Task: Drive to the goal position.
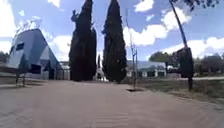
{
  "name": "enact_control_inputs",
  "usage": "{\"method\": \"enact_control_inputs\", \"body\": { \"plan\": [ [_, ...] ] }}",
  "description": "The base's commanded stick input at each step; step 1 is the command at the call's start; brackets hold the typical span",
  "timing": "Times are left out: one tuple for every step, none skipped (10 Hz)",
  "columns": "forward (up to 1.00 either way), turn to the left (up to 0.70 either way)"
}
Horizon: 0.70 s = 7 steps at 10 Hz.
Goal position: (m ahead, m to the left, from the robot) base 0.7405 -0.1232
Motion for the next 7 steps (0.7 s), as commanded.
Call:
{"method": "enact_control_inputs", "body": {
  "plan": [
    [1.0, 0.4],
    [1.0, 0.37],
    [1.0, 0.04],
    [1.0, 0.0],
    [1.0, 0.0],
    [0.61, 0.0],
    [0.04, 0.0]
  ]
}}
